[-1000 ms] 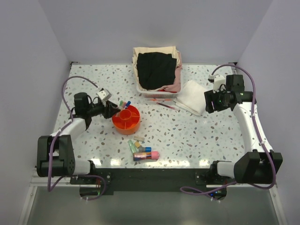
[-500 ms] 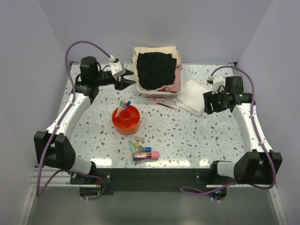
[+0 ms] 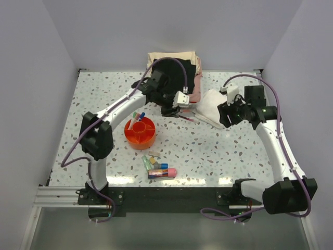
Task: Sort the stationery into containers
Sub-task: Pick up the pen from the center of the board.
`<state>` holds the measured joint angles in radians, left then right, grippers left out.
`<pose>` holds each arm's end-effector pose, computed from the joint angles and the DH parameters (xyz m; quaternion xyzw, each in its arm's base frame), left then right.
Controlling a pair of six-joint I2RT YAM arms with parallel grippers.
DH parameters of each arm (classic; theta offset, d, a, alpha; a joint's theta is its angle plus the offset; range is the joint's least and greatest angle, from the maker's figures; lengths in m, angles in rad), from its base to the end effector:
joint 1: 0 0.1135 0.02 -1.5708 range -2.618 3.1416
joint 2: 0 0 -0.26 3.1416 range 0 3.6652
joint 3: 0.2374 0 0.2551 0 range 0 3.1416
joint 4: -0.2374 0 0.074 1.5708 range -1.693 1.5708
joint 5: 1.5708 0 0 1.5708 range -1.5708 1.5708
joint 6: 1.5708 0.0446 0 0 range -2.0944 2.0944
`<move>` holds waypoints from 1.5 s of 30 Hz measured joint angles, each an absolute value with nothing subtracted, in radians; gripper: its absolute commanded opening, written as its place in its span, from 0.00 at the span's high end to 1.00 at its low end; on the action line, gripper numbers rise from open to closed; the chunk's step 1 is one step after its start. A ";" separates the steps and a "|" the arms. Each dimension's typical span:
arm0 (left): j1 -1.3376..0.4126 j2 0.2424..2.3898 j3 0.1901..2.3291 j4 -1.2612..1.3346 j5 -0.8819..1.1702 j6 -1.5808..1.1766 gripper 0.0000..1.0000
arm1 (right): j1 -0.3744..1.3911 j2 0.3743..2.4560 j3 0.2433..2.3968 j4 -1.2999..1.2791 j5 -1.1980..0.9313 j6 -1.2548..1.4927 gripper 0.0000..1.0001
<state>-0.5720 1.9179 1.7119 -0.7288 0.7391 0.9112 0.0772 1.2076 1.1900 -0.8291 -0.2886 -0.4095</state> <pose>0.3427 -0.2564 0.2800 0.6816 0.5768 -0.2890 0.3453 0.2522 0.0322 0.3247 -0.2724 0.8859 0.0747 0.3679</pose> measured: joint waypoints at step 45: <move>-0.694 2.575 2.305 -0.898 0.611 0.954 0.65 | 0.078 1.103 1.022 -0.791 -0.333 -0.427 0.39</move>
